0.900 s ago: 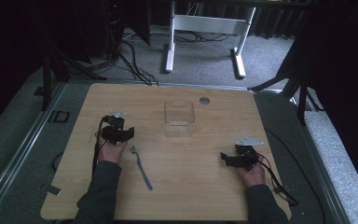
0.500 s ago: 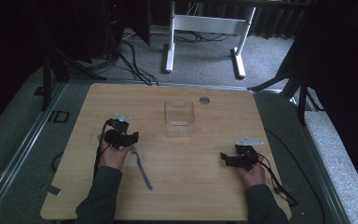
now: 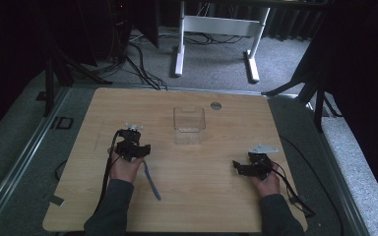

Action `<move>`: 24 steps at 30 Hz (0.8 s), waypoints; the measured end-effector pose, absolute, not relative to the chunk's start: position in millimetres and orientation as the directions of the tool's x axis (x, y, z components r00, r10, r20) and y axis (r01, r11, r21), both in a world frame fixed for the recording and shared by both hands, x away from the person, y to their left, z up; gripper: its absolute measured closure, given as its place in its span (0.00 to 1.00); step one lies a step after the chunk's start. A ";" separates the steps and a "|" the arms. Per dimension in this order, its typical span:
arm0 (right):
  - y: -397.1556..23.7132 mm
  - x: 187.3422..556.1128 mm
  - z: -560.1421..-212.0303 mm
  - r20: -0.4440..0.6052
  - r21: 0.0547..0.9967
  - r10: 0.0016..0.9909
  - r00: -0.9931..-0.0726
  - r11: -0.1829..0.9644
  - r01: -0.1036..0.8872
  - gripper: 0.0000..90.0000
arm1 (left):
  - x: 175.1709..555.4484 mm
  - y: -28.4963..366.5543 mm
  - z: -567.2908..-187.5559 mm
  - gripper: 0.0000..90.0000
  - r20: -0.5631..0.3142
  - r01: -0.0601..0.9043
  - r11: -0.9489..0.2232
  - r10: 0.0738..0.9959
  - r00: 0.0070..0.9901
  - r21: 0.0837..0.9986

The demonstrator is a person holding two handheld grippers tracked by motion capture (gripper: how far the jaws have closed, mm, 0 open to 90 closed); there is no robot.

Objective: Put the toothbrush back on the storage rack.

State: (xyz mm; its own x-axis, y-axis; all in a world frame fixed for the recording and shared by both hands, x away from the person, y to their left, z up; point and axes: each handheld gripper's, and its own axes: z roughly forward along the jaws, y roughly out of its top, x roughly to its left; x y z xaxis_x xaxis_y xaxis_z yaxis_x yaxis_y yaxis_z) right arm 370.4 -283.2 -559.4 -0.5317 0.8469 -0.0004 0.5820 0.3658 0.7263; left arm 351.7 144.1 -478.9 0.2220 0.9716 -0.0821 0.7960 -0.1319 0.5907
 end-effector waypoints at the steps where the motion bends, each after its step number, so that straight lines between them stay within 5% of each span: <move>1: -283.2 370.4 -559.4 -0.001 0.726 0.847 -0.532 0.366 0.582 0.22 | 350.9 143.0 -479.4 0.64 -0.081 0.799 -0.137 0.971 0.226 0.586; 11: -283.3 370.4 -559.4 -0.001 0.726 0.846 -0.533 0.366 0.581 0.22 | 343.7 127.9 -484.8 0.78 -0.095 0.829 -0.172 0.961 0.260 0.533; 24: -283.3 370.4 -559.4 -0.001 0.726 0.847 -0.532 0.367 0.581 0.22 | 331.7 128.0 -489.7 0.71 -0.159 0.865 -0.115 0.963 0.217 0.488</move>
State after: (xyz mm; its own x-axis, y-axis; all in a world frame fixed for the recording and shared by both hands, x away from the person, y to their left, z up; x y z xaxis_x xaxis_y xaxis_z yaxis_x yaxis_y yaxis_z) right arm 370.4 -283.3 -559.4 -0.5321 0.8467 -0.0015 0.5814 0.3666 0.7263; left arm 331.7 128.0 -489.7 0.2172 0.9631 -0.1587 0.8651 -0.1147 0.4883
